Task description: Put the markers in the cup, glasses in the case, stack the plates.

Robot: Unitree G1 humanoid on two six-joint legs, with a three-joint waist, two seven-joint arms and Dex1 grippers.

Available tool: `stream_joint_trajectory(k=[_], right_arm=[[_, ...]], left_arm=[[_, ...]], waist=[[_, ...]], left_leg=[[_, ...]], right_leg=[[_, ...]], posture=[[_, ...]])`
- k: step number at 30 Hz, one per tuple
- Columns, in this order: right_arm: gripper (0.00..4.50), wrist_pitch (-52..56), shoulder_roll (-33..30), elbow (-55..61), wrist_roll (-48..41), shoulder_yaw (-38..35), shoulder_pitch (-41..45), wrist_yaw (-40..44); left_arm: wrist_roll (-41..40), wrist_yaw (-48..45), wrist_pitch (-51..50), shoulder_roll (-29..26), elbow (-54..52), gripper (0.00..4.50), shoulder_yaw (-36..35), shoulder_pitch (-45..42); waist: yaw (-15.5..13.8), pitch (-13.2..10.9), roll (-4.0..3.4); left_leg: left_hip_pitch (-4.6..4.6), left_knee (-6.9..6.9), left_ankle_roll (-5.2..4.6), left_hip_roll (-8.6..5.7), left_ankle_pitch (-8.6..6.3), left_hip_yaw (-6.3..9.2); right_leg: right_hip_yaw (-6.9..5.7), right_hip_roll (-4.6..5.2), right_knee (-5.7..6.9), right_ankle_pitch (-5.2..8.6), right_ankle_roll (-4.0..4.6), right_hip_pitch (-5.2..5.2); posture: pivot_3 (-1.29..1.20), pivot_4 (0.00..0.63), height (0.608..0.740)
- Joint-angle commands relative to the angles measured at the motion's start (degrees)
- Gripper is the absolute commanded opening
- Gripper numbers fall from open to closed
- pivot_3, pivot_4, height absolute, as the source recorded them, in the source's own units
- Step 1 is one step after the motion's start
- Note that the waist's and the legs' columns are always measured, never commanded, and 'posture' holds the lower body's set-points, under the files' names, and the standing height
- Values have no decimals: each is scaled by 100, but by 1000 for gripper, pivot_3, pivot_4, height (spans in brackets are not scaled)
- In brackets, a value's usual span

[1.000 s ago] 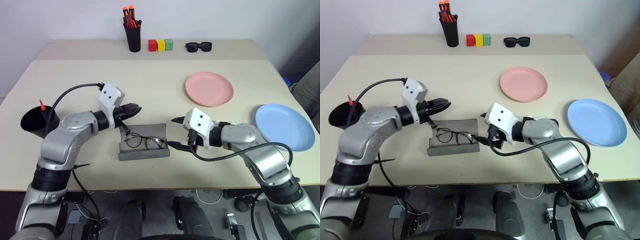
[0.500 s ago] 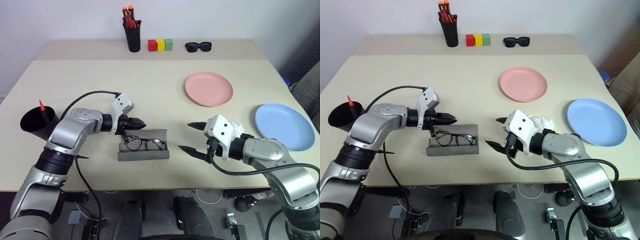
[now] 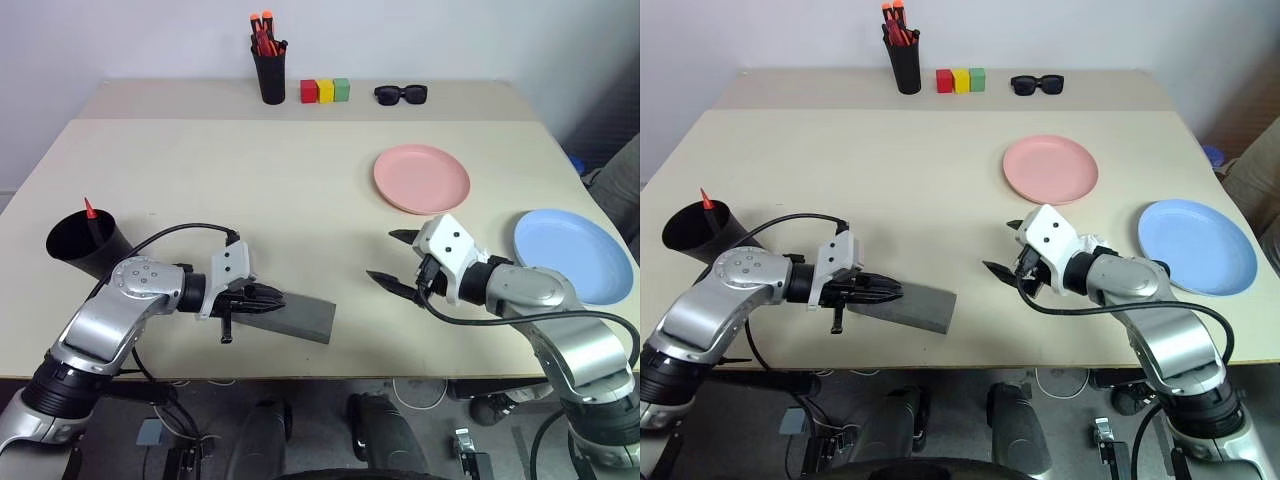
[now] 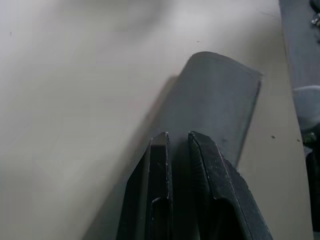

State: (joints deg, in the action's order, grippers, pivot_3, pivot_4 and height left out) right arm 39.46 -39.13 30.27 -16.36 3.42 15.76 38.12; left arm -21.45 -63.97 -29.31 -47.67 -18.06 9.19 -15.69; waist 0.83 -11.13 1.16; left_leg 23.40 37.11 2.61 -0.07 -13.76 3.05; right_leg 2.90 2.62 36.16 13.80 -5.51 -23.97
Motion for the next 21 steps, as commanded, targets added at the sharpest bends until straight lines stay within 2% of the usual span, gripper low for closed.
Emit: stream_joint_trajectory(k=[1, 5, 10, 20, 21], right_arm=[[4007, -179, 46, -340, 285, -1, 292, -219], [4007, -277, 169, -1047, 658, 76, 725, -543], [4007, -1095, 164, -2806, 1850, 611, 1512, -1132], [4007, -3193, 698, -6154, 3072, 1468, 2928, -1379], [3763, -3417, 728, -6381, 3189, 1539, 3006, -1416]], left_arm=[[3, 44, 189, -69, -261, 577, -198, 291], [-47, 525, 542, 327, -277, 577, -540, 490], [-603, 1040, 579, 1039, -439, 577, -1140, 558], [-665, 1494, 604, 1390, -713, 577, -1184, 927], [-653, 1535, 616, 1406, -721, 545, -1178, 936]], waist=[[6, 0, 0], [9, 0, -2], [11, 0, -2], [46, -1, -3], [47, -1, -3]], left_leg=[[0, 0, 0, 0, 0, -1], [-1, -1, 0, 0, 0, -2], [0, 4, 0, -1, 0, -2], [-4, -1, 0, -3, 1, -5], [-3, -1, 0, -3, 1, -6]], right_leg=[[1, 0, -1, 0, 0, 0], [1, 0, 1, 0, 0, -1], [0, -1, 3, -3, 0, 0], [3, -5, 6, -15, -18, -2], [3, -4, 6, -15, -18, -2]], posture=[[0, 150, 740], [0, 150, 740], [0, 150, 740], [0, 150, 740], [0, 150, 740]])
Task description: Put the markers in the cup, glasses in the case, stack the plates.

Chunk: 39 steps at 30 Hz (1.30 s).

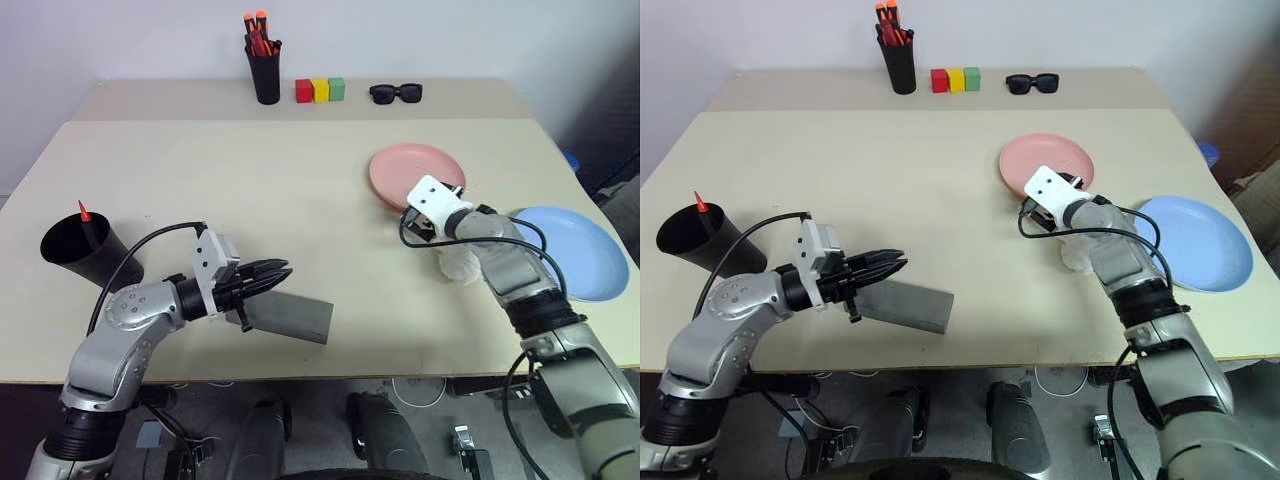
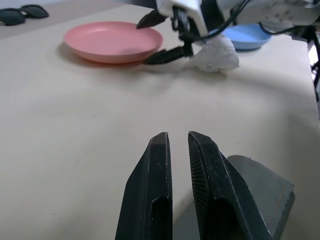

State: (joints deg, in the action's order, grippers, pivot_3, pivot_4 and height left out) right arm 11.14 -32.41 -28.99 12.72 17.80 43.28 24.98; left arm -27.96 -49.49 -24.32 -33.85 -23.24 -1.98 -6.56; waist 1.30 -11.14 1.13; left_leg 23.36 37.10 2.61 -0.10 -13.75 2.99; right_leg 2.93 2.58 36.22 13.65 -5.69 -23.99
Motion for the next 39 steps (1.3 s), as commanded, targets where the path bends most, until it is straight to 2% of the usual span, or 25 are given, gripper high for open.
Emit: stream_joint_trajectory(k=[1, 3, 7, 8, 12, 15, 21, 25, 28, 31, 38, 39], right_arm=[[3490, -758, 80, -621, 360, 140, 309, -113], [2729, -1005, 110, -787, 436, 166, 349, -94], [475, -1254, 129, -862, 616, 146, 308, -194], [58, -1260, 130, -768, 637, 114, 244, -220], [58, -1198, -37, -36, 789, -22, -98, -304], [58, -845, -420, 1128, 776, -409, -546, -152], [58, 882, -1203, 3915, -39, -2082, -2064, 734], [58, 1706, -1599, 4978, -254, -3040, -3184, 1156], [58, 2060, -1722, 5278, -273, -3548, -3983, 1300], [58, 2221, -1652, 5275, -391, -3812, -4375, 1297], [58, 1858, -1777, 4705, -368, -3778, -4872, 1266], [336, 1815, -1795, 4616, -350, -3761, -4861, 1237]], left_arm=[[3, 124, 127, 41, -214, 536, -63, 31], [-47, 216, 118, 92, -292, 536, -89, 50], [-168, 360, 92, 202, -451, 536, -113, 90], [-141, 389, 102, 232, -476, 536, -68, 98], [-76, 462, 112, 358, -556, 536, 190, 62], [-29, 453, 83, 438, -587, 536, 444, -94], [130, 158, 202, 542, -319, 536, 1024, -496], [204, -30, 336, 738, 69, 536, 1256, -789], [272, -180, 482, 859, 361, 536, 1369, -966], [349, -304, 662, 903, 588, 536, 1408, -1020], [525, -397, 1069, 912, 904, 536, 1342, -899], [532, -386, 1084, 919, 902, 536, 1339, -883]], waist=[[-2, 0, 0], [-17, 0, 0], [-12, 0, -1], [-13, 0, -1], [-25, 0, -1], [-58, -4, -8], [-79, -3, -10], [-57, 1, -16], [-51, 4, -21], [-20, 6, -26], [-50, 8, -29], [-52, 8, -29]], left_leg=[[0, 0, 0, 0, 0, 0], [0, 1, 0, -1, 0, 1], [1, 1, 0, -2, 0, 1], [0, 1, 0, -2, 0, 1], [0, 0, 0, -2, 0, 4], [2, 1, 0, -5, 0, 4], [1, 3, 0, -8, 0, 15], [-11, 3, -1, -7, 0, 16], [-25, 5, -1, -6, 0, 15], [-32, 5, -1, -6, -1, 6], [-33, 5, -1, -7, -1, 2], [-33, 6, -1, -8, -1, 1]], right_leg=[[0, 1, 0, 0, 0, 0], [0, 2, -1, 0, -1, 1], [1, 3, -1, -2, -3, 2], [1, 3, 0, -2, -4, 1], [1, 1, 2, -3, -4, 1], [1, 4, 1, -2, -4, 1], [-3, 4, -2, -1, -3, 15], [-5, 1, -8, 11, 16, 29], [-4, 0, -8, 13, 18, 43], [0, 1, -9, 14, 17, 46], [3, 4, -11, 15, 15, 48], [4, 5, -11, 15, 15, 48]], posture=[[0, 150, 740], [0, 150, 740], [0, 150, 740], [0, 150, 740], [0, 150, 740], [0, 150, 740], [0, 150, 740], [0, 150, 740], [0, 150, 740], [0, 150, 740], [0, 150, 740], [0, 150, 740]])
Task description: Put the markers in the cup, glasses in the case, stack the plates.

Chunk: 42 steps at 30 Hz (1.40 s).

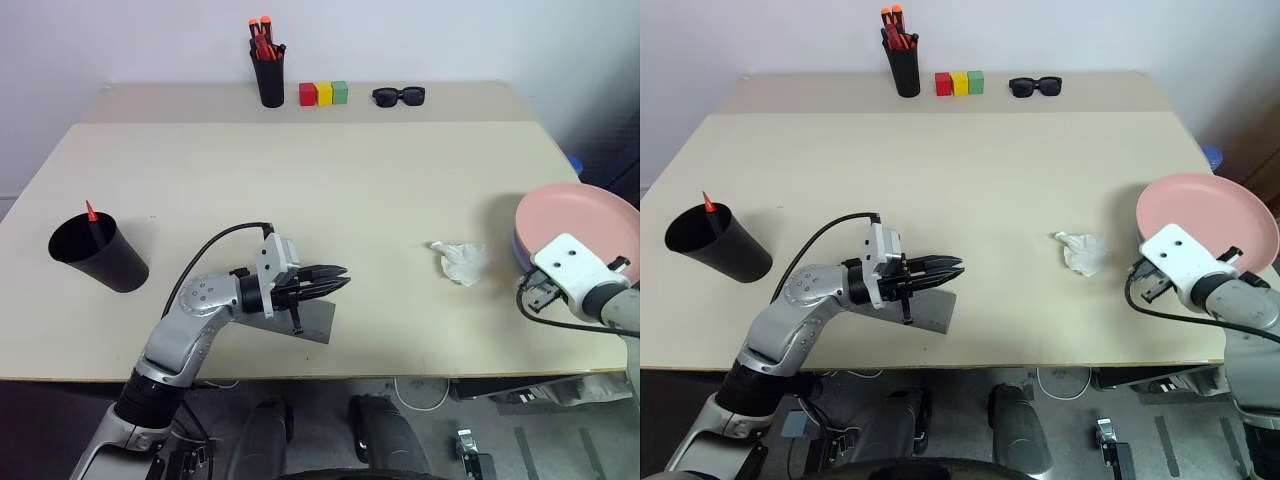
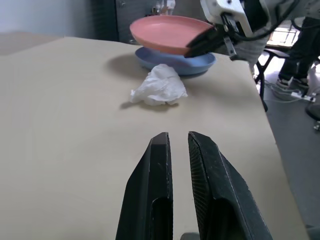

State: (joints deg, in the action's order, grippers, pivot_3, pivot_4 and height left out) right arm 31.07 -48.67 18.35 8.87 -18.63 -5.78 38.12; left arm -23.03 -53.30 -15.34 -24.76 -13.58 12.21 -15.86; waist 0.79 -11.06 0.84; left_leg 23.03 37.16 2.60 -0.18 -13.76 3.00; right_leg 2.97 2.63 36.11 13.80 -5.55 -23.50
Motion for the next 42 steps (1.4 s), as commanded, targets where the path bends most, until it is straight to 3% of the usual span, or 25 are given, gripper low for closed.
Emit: stream_joint_trajectory(k=[1, 4, 7, 15, 23, 26, 31, 38, 42], right_arm=[[685, -233, -205, -192, 59, -83, 47, -76], [1943, -330, -251, -203, 80, -5, 149, -94], [3497, -548, -233, 57, -4, 84, 192, -34], [3497, -199, 199, 884, -1057, 159, 386, 393], [3497, -280, 510, 111, -532, 1108, 794, -262], [2690, -290, 546, 55, -530, 1103, 798, -371], [165, -298, 437, 121, -523, 1023, 733, -415], [73, 196, 32, -409, 106, 220, 1226, -1365], [73, 201, -98, -908, 325, 270, 1318, -1569]], left_arm=[[42, 6, 194, 12, -86, 536, -81, 73], [42, 83, 176, 3, -220, 536, -79, 176], [27, 139, 123, -8, -313, 536, -80, 222], [2, 207, 8, -15, -372, 536, -92, 174], [-2, 315, -120, -4, -488, 536, -107, 107], [-33, 379, -220, -29, -628, 536, -133, 150], [-10, 393, -286, -47, -710, 536, -86, 173], [4, 290, -258, 77, -485, 536, -5, -57], [89, 306, -195, 161, -367, 536, 34, -159]], waist=[[-2, 0, 0], [12, 1, -2], [6, 1, -2], [-2, 1, -2], [-7, 1, -1], [-11, 0, -2], [-5, 0, -2], [-9, 0, -2], [-11, 1, -1]], left_leg=[[0, 1, 0, 0, 0, 0], [-1, 0, 0, 1, 0, 1], [-2, -1, 0, 2, 0, 1], [-1, 0, 0, 1, 0, 6], [-1, 1, 0, 1, 0, 7], [2, 0, 0, 0, 0, 8], [0, 0, 0, 0, 0, 9], [2, 5, 0, -2, 0, 7], [0, -3, -1, -1, -1, 11]], right_leg=[[0, 0, 0, 0, 0, 0], [0, -1, 1, 0, 0, 0], [0, -2, 1, 0, 0, 0], [-1, -2, 1, 1, -3, 3], [-2, -2, 0, 2, -1, 4], [-2, 0, -1, 3, -3, 3], [-2, -3, 0, 3, -3, 4], [-1, 0, 0, 2, -3, 3], [-4, -3, -1, 4, -2, 4]], posture=[[0, 150, 740], [0, 150, 740], [0, 150, 740], [0, 150, 740], [0, 150, 740], [0, 150, 740], [0, 150, 740], [0, 150, 740], [0, 150, 740]])
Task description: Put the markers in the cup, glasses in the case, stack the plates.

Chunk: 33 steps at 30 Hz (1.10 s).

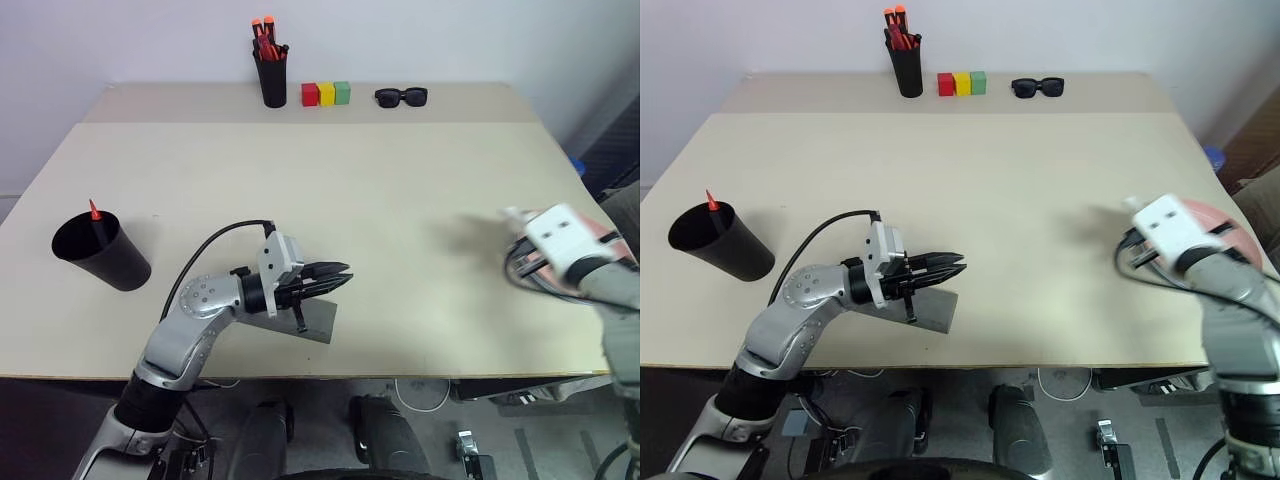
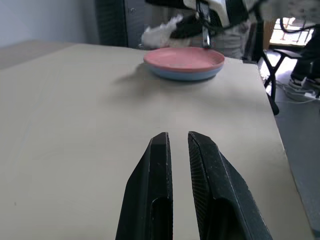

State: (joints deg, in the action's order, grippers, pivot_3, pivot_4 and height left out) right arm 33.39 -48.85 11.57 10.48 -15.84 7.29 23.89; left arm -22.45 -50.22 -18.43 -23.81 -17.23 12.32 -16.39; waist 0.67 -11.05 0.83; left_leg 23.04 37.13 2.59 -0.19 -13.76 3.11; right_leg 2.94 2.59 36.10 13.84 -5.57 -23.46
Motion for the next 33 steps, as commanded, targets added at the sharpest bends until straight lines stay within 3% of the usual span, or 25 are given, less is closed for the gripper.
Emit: stream_joint_trajectory(k=[1, 3, 6, 13, 15, 19, 23, 29, 33], right_arm=[[73, -102, -103, -369, 241, 69, 34, -196], [73, -214, -101, -636, 301, 177, 130, -259], [842, -248, -42, -928, 198, 219, 340, -247], [4206, -633, -124, -1373, 378, 721, 872, -209], [4206, -989, -33, -1441, 278, 826, 1101, -159], [4206, -1563, 578, -1367, -740, 746, 1616, 438], [4206, -1670, 1062, -1224, -1821, 643, 1678, 1309], [4206, -1682, 1008, -1175, -2524, 746, 1385, 2378], [4206, -1779, 985, -1253, -2565, 670, 1318, 2457]], left_arm=[[52, 22, 115, 91, 9, 536, 23, -129], [111, 93, 99, 113, -12, 536, 14, -142], [167, 202, 74, 99, -76, 536, -29, -108], [320, 595, -30, -29, -193, 536, -210, 11], [489, 873, -107, -75, -157, 536, -320, 6], [981, 1578, -231, -231, -145, 536, -643, 108], [1027, 2126, -330, -373, -209, 536, -1462, 379], [1043, 2296, -386, -610, -392, 536, -1935, 869], [1004, 2369, -461, -620, -381, 536, -2008, 829]], waist=[[6, 0, 0], [17, 0, -1], [38, 0, -2], [34, 0, -4], [31, 0, -4], [72, -1, -3], [84, -1, -3], [-17, -2, -3], [11, -2, -2]], left_leg=[[1, -1, -1, 0, 0, 0], [1, -1, -1, 0, -1, -1], [-2, 1, -1, 0, 0, -7], [-5, 1, -1, 0, 0, -6], [-4, 1, -1, -1, 0, -7], [-8, -1, -1, 1, -1, -7], [-13, -10, -2, 4, -1, 2], [-5, -1, -5, 0, -3, 2], [-7, 3, -5, 0, -3, 1]], right_leg=[[0, 0, 0, 1, -1, 0], [1, 1, 0, 1, -2, -1], [5, 1, 2, 0, -2, -1], [5, 0, 3, -1, -3, 1], [5, 1, 2, -1, -3, 1], [6, -2, 4, -3, -8, 1], [1, -5, 6, -13, -27, 3], [-1, 8, -1, -8, -20, 8], [0, 10, -1, -1, -8, 12]], posture=[[0, 150, 740], [0, 150, 740], [0, 150, 740], [0, 150, 740], [0, 150, 740], [0, 150, 740], [0, 150, 740], [0, 150, 740], [0, 150, 740]])
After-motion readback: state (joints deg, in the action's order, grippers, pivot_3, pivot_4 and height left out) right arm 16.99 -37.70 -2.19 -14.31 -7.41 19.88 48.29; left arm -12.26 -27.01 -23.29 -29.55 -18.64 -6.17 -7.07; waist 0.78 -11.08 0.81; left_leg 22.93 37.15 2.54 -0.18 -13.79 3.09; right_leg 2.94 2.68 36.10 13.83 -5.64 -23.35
